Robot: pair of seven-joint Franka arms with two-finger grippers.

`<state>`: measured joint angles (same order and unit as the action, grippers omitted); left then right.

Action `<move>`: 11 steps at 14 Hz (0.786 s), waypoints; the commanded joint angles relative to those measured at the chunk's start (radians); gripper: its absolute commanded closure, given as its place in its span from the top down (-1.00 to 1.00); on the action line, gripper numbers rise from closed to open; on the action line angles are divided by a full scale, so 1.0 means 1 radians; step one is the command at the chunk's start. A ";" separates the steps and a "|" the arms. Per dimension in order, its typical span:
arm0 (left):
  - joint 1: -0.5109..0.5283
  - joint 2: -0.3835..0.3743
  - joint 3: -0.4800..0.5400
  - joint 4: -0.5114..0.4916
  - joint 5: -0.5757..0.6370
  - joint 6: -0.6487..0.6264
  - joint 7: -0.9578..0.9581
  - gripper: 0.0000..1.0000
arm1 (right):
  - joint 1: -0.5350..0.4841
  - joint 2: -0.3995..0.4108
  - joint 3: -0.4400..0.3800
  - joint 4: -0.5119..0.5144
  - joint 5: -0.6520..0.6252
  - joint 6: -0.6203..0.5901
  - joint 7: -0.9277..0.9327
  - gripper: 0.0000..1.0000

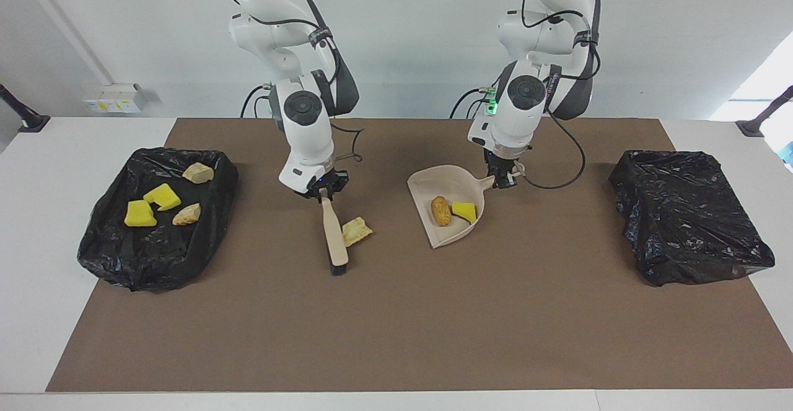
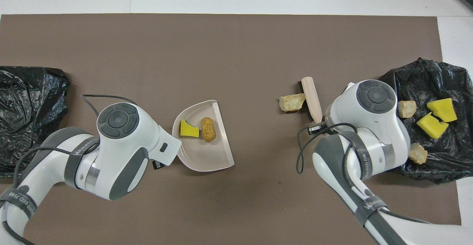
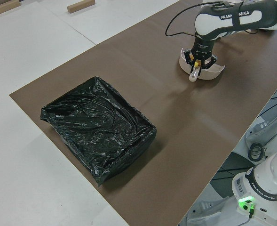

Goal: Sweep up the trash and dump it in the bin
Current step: 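Sweep those pieces into the dustpan with the brush in the right gripper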

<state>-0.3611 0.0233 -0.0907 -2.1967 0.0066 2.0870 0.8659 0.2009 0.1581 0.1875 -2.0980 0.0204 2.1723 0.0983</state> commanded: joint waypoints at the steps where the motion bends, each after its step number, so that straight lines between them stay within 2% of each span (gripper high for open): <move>1: -0.001 -0.031 0.003 -0.037 -0.010 0.031 -0.018 -1.00 | 0.072 0.040 0.004 0.013 0.096 0.056 -0.022 -1.00; 5: -0.001 -0.031 0.003 -0.037 -0.011 0.031 -0.018 -1.00 | 0.202 0.070 0.004 0.067 0.248 0.095 0.104 -1.00; 8: 0.024 -0.034 0.003 -0.049 -0.034 0.031 -0.028 -1.00 | 0.264 0.109 0.004 0.078 0.399 0.225 0.130 -1.00; 11: 0.025 -0.049 0.002 -0.080 -0.040 0.035 -0.034 -1.00 | 0.252 0.113 0.000 0.069 0.403 0.202 0.120 -1.00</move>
<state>-0.3455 0.0198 -0.0888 -2.2117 -0.0266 2.0898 0.8529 0.4713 0.2521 0.1875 -2.0390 0.3992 2.3854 0.2215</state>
